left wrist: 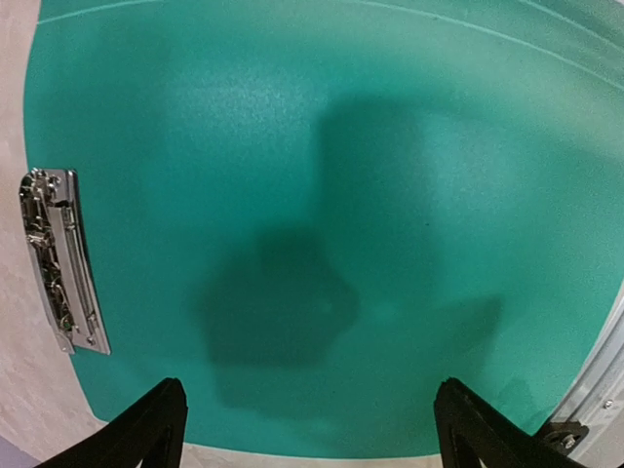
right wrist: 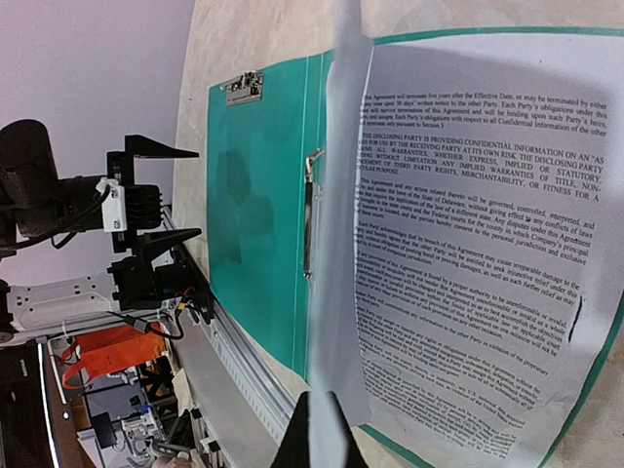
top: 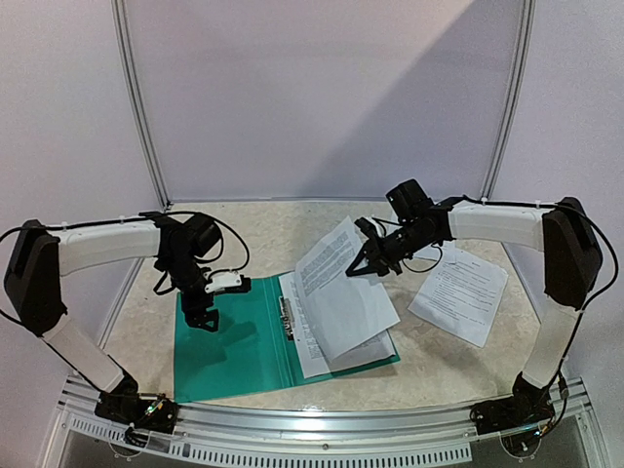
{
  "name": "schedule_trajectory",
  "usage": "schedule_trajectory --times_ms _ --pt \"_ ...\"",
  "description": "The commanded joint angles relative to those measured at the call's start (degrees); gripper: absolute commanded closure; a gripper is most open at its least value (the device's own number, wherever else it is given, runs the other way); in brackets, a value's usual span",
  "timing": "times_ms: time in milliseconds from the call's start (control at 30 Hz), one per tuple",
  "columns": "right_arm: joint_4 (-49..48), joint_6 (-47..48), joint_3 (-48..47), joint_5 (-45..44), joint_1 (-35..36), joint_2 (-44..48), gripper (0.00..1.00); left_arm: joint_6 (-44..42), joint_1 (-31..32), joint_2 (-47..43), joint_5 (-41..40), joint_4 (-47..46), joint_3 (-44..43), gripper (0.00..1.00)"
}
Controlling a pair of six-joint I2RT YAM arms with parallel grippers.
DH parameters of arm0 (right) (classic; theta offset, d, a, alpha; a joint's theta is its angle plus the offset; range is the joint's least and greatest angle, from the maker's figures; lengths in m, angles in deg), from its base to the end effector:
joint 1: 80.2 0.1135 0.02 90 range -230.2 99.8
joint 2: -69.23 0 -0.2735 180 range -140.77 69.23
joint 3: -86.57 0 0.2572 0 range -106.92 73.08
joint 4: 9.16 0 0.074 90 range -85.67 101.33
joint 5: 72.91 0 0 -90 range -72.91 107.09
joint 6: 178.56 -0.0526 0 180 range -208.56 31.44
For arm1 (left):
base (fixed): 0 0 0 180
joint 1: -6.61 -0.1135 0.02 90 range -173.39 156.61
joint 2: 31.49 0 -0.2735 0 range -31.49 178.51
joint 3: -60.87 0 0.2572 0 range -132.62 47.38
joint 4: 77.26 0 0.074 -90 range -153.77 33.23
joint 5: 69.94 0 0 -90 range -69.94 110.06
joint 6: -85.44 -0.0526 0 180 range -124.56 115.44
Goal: Put the files into the folder
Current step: Insert the spring clip onto the folder.
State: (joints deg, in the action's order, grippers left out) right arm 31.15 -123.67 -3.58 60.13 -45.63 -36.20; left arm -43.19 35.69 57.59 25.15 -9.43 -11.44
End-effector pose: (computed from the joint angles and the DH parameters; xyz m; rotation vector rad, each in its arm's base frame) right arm 0.3126 0.2590 0.2166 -0.3225 2.7487 1.3750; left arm 0.2370 -0.1371 0.1869 1.6977 2.5193 -0.1226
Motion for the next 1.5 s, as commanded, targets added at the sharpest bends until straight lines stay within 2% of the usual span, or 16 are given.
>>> schedule_trajectory --times_ms 0,333,467,767,1467 --pt "-1.4 -1.1 0.9 0.6 -0.4 -0.6 1.00 1.3 -0.4 2.8 -1.4 -4.8 2.3 0.11" --pt "-0.7 -1.3 1.0 -0.4 -1.0 -2.7 1.00 2.0 -0.4 5.7 -1.5 -6.0 2.6 0.12" --pt "3.5 1.0 -0.3 -2.4 -2.4 -3.8 1.00 2.0 -0.4 6.5 -2.1 -6.3 2.7 0.12" --pt "6.6 4.0 -3.3 -1.7 -3.4 -7.5 1.00 1.9 -0.4 7.4 -2.6 -6.4 2.3 0.12" --pt "-10.6 -4.4 7.1 1.3 -0.6 -6.2 1.00 1.9 -0.4 7.9 -2.7 -6.6 1.9 0.12"
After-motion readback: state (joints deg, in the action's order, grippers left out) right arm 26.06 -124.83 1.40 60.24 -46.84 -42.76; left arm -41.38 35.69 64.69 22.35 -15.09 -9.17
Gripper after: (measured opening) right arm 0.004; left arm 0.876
